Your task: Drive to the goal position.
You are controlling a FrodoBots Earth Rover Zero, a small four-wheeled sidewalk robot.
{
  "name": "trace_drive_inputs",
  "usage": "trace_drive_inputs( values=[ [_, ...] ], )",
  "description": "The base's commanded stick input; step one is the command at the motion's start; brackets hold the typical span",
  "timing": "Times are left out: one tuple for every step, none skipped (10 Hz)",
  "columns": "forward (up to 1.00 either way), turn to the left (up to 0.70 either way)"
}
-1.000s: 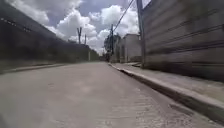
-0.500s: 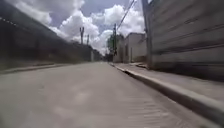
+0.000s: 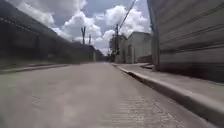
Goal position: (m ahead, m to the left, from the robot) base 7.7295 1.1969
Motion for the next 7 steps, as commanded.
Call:
trace_drive_inputs(
  values=[
    [1.00, 0.00],
    [1.00, 0.00],
    [1.00, 0.00],
    [1.00, 0.00],
    [1.00, 0.00],
    [1.00, 0.00],
    [1.00, 0.00]
  ],
)
